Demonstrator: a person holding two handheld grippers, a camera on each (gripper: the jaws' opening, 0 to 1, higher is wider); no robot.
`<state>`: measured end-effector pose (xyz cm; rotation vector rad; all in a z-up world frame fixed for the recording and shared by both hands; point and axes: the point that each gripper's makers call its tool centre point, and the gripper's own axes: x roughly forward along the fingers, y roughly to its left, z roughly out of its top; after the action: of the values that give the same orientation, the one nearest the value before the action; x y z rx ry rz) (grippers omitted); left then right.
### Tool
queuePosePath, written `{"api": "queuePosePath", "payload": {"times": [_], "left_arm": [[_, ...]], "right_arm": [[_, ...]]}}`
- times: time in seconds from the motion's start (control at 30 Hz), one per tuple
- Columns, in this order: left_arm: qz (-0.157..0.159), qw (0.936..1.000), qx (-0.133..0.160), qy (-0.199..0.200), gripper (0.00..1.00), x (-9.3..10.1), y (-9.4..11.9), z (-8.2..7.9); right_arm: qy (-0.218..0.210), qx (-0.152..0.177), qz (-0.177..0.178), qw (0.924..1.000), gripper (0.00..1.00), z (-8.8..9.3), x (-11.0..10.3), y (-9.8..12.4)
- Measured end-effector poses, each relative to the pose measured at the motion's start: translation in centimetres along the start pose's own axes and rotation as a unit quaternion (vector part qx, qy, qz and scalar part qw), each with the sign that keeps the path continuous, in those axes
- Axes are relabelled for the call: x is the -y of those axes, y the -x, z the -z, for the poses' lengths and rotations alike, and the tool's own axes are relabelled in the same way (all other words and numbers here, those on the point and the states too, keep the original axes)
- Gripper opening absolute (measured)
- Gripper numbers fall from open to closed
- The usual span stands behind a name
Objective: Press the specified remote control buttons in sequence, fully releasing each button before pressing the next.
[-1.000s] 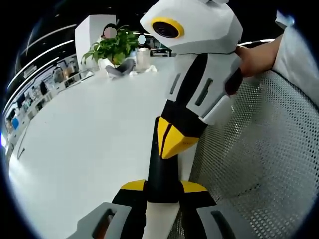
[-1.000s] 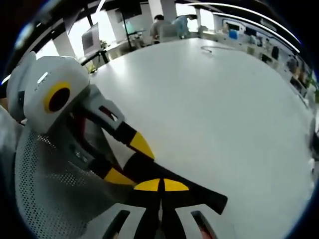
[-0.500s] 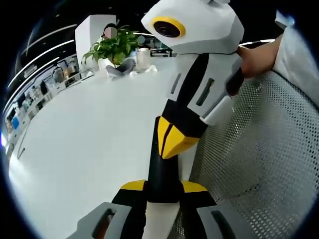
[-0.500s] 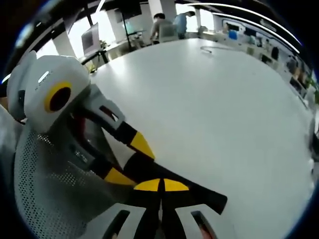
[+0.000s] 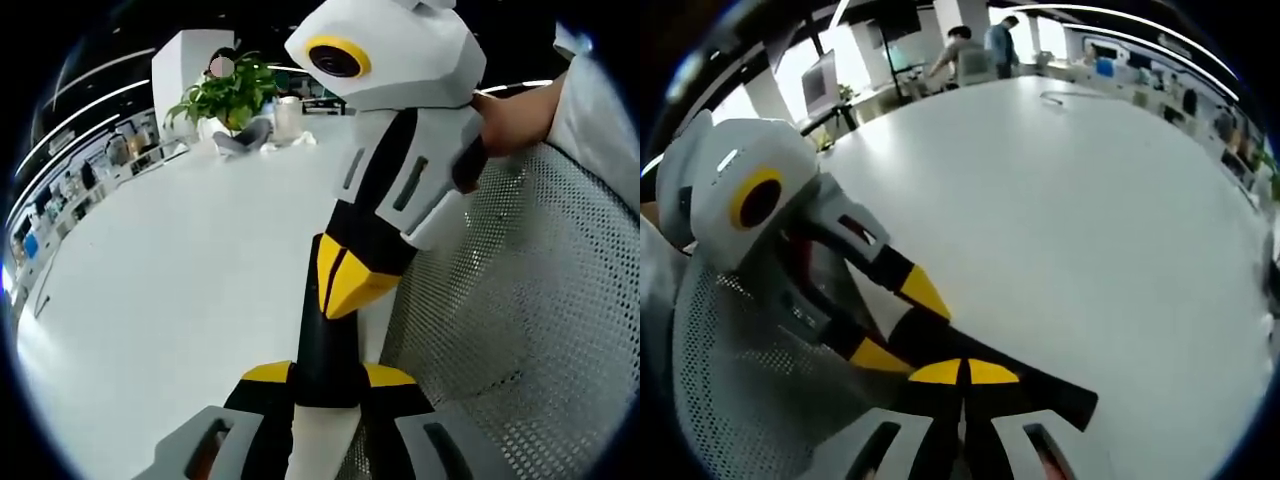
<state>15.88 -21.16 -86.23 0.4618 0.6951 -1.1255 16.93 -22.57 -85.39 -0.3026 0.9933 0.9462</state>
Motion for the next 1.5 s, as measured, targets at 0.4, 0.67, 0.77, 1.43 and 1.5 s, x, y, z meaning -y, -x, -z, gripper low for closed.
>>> {"api": "queuePosePath", "payload": {"times": [0.4,0.67,0.77,1.43,1.5], "left_arm": [[0.001,1.0,0.001,-0.001,0.25,-0.03,-0.01,0.0],[0.001,1.0,-0.001,-0.001,0.25,-0.05,-0.01,0.04],[0.0,1.0,-0.007,0.0,0.25,-0.05,-0.03,-0.04],[0.011,0.9993,-0.034,0.008,0.24,-0.11,-0.06,0.02],[0.025,0.9985,-0.041,0.028,0.24,-0.19,-0.04,-0.05]], "right_arm": [[0.007,-0.025,-0.003,0.9997,0.0,-0.09,-0.04,-0.17],[-0.005,-0.033,-0.011,0.9994,0.0,0.02,-0.04,-0.12],[0.002,-0.022,-0.001,0.9998,0.0,0.1,-0.13,-0.02],[0.086,-0.002,0.016,0.9962,0.0,0.11,-0.37,-0.01],[0.079,-0.001,0.018,0.9967,0.0,0.0,-0.18,-0.06]]}}
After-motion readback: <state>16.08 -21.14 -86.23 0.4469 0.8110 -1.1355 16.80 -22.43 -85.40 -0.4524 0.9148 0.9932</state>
